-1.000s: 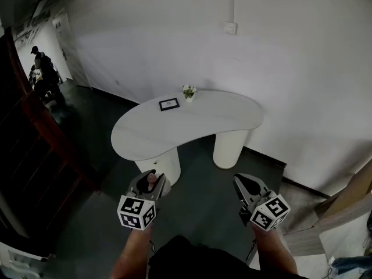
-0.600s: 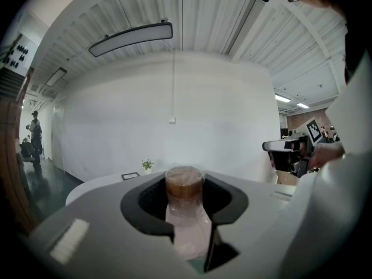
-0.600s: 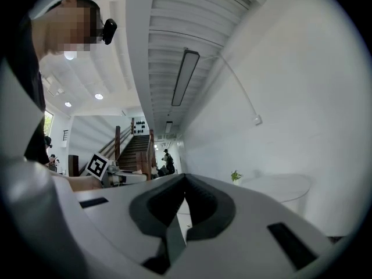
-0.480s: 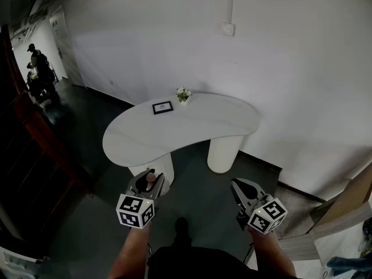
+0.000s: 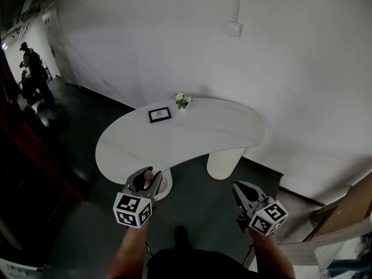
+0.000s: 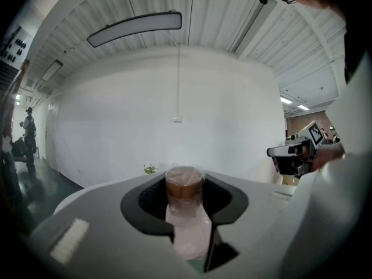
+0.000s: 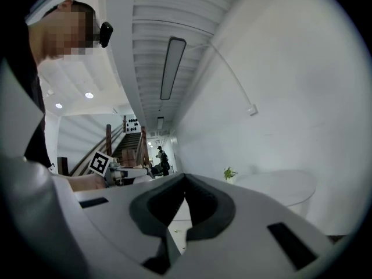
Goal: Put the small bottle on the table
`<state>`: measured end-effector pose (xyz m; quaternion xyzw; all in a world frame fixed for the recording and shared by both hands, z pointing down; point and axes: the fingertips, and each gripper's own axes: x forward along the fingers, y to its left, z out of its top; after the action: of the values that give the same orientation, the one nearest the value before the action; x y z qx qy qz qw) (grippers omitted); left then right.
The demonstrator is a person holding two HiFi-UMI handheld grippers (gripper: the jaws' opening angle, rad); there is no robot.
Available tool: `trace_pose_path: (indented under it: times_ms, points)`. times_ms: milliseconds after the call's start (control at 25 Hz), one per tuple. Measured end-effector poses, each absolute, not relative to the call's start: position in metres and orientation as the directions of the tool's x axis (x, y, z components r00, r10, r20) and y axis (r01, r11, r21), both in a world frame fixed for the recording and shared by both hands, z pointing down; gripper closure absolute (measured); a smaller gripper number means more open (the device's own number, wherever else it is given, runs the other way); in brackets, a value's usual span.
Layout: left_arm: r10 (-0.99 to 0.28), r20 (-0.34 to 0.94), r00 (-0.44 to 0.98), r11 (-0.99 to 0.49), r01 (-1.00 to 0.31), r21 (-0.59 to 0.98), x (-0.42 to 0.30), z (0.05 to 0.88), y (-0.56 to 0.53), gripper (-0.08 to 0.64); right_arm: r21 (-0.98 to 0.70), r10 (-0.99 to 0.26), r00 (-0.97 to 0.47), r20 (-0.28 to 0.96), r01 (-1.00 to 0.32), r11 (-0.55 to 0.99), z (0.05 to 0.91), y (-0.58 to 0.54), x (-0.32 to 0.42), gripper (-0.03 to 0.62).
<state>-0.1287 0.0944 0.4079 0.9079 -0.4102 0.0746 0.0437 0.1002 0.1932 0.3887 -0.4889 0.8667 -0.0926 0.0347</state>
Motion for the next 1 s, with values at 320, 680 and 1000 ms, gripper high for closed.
trace_pose_path:
  times_ms: [320, 680, 1000]
  points:
    - [-0.724, 0.183, 0.665, -0.673, -0.739, 0.021, -0.146, 0.417, -0.002, 0.422, -0.210, -0.854, -0.514, 0.087, -0.847, 0.488, 0.400, 0.099, 0.085, 0.581]
    - [-0.705, 0.176, 0.687, -0.695, -0.718, 0.022, -0.162, 0.421, -0.060, 0.422, -0.238, -0.854, -0.509, 0.112, -0.848, 0.474, 0.415, 0.031, 0.065, 0.581]
    - [-0.729, 0.190, 0.658, -0.667, -0.745, 0.018, -0.167, 0.427, -0.103, 0.422, -0.256, -0.824, -0.551, 0.128, -0.821, 0.510, 0.424, -0.031, 0.064, 0.581]
